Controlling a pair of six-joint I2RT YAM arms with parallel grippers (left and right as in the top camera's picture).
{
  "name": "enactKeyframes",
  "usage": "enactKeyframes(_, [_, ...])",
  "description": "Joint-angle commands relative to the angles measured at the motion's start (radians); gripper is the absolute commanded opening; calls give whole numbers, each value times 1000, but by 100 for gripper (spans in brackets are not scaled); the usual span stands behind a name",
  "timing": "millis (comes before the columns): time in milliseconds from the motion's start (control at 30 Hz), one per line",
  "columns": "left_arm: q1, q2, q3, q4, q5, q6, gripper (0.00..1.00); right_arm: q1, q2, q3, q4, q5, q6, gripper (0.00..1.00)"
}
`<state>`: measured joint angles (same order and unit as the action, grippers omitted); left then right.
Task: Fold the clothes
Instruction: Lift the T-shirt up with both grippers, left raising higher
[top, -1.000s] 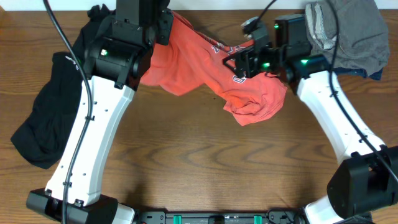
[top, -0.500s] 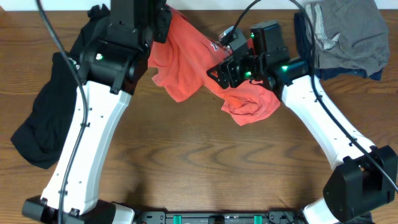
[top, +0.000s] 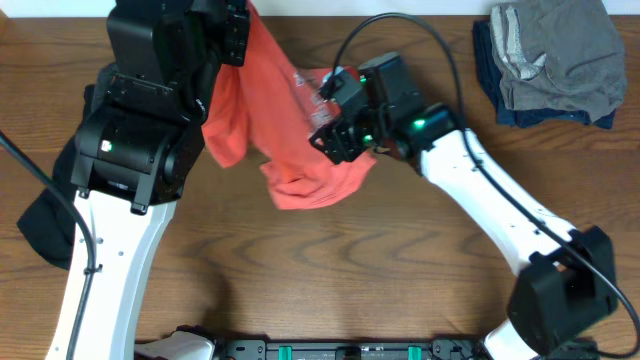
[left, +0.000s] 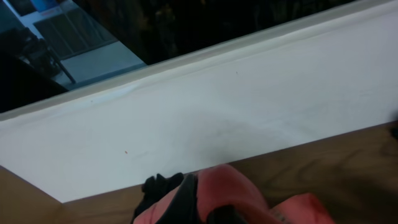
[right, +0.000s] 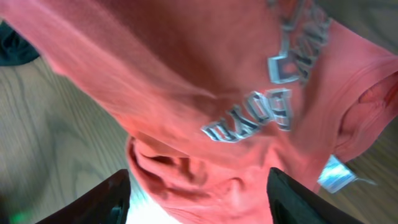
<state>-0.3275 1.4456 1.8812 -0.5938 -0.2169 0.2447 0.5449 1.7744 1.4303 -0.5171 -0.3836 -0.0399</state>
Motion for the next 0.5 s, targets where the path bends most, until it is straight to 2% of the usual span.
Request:
enactKeyframes(0, [2, -4, 28, 13, -16, 16, 6, 39, 39, -6, 30, 24, 45, 66])
enactKeyframes(333, [2, -4, 28, 24, -16, 16, 6, 125, 64, -15, 108, 78, 177, 68])
enactKeyframes(467, [2, -4, 28, 28, -16, 17, 6, 164, 93, -21, 150, 158, 267, 70])
